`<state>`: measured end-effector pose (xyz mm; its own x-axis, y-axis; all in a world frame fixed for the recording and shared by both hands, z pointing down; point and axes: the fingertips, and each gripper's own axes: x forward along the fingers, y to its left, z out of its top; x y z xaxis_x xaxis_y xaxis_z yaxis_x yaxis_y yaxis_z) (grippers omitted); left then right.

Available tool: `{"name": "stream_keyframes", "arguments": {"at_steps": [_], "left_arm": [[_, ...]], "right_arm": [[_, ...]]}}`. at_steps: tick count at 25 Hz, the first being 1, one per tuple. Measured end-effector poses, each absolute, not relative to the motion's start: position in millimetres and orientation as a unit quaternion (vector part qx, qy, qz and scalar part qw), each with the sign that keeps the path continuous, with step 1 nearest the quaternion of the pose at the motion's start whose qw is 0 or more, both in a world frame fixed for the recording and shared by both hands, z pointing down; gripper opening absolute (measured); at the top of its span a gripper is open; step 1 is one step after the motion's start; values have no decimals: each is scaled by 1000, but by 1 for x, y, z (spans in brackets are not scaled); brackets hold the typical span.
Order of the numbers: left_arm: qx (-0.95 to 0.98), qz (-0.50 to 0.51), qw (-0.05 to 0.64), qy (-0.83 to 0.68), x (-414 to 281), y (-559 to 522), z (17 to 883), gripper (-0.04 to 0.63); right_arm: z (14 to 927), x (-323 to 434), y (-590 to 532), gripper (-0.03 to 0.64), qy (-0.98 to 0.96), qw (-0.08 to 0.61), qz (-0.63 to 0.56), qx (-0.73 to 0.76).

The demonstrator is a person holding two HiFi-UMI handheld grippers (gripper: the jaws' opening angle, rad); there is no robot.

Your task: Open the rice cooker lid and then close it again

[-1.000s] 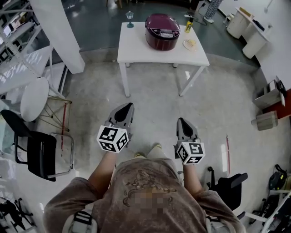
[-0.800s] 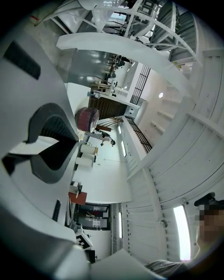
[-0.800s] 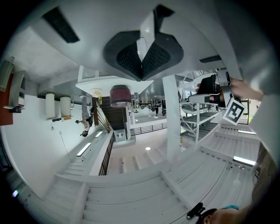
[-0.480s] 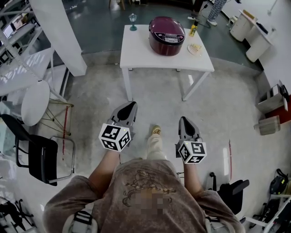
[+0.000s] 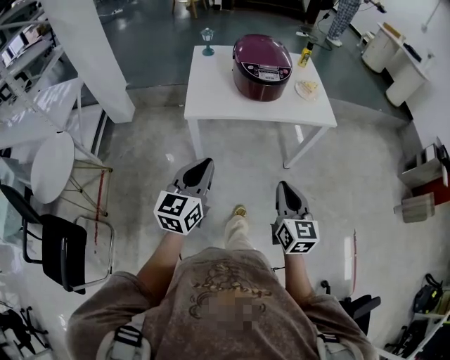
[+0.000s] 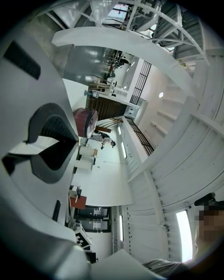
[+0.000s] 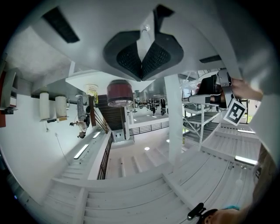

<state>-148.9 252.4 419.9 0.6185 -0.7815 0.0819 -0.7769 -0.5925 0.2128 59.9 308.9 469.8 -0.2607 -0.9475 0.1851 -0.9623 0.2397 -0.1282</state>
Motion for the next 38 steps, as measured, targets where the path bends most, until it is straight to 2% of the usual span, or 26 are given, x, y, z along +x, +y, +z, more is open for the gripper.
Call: {"name": "stream_keyframes", "arguments": {"at_steps": [25,38], "left_arm": [[869,-32,139,-474,-75,38,399,20],[855,-27,135,-499,-67,-19,402,20]], "right_arm": [[451,138,80,2,-815,30,111,568],[459,147,9,2,-834,27,119,537]]}}
